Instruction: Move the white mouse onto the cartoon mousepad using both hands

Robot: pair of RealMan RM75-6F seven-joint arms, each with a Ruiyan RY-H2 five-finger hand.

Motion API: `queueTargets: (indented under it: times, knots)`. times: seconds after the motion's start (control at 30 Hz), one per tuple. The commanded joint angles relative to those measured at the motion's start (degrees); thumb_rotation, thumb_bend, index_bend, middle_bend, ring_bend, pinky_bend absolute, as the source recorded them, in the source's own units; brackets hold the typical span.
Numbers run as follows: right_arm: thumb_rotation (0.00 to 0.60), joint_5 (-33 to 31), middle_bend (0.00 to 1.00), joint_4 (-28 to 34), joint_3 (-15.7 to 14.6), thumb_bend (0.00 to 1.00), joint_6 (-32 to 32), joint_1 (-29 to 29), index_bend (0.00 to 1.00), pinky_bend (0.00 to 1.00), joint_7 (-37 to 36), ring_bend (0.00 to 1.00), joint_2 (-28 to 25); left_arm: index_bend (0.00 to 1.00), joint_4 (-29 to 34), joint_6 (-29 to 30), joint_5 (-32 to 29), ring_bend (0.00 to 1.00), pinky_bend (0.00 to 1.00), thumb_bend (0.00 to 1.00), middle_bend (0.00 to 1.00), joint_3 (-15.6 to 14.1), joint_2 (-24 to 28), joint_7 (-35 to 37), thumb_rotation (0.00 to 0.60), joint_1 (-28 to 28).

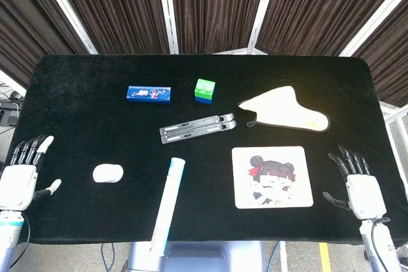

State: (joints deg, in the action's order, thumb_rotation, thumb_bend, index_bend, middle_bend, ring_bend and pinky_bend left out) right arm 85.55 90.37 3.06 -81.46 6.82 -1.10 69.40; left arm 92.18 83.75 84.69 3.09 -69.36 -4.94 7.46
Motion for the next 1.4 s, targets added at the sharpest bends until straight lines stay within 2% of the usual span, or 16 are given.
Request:
queueTargets:
  times: [0.03,0.8,1.07,1.4]
  knots:
    - [0.6,0.0,0.0,-0.1,0.0,0.15,0.0,0.0,0.13,0.0,0.0,0.0,0.0,0.0,0.0,0.1,0.0,0.0,0.0,0.22,0.0,0.0,0.0,-0.1,0.6,0.0]
    - [0.6,0.4,0.0,0.8,-0.2,0.16,-0.3,-0.2,0.13,0.0,-0.4,0.0,-0.5,0.0,0.2,-1.0,0.0,0.0,0.0,0.23,0.0,-0.4,-0.5,-1.3,0.6,0.4]
    - [0.6,0.8,0.0,0.9,-0.3,0.15,-0.5,-0.3,0.13,0.0,-1.0,0.0,-0.7,0.17,-1.7,-4.7,-2.4,0.0,0.0,0.23,0.0,-0.8,-3.2,-4.5,0.6,1.5]
    - [0.6,1.5,0.0,1.4,-0.7,0.15,-0.3,-0.1,0.13,0.0,-0.6,0.0,-0.7,0.24,-6.3,-12.2,-8.5,0.0,0.0,0.22,0.0,0.0,-10.0,-10.9,0.6,4.8]
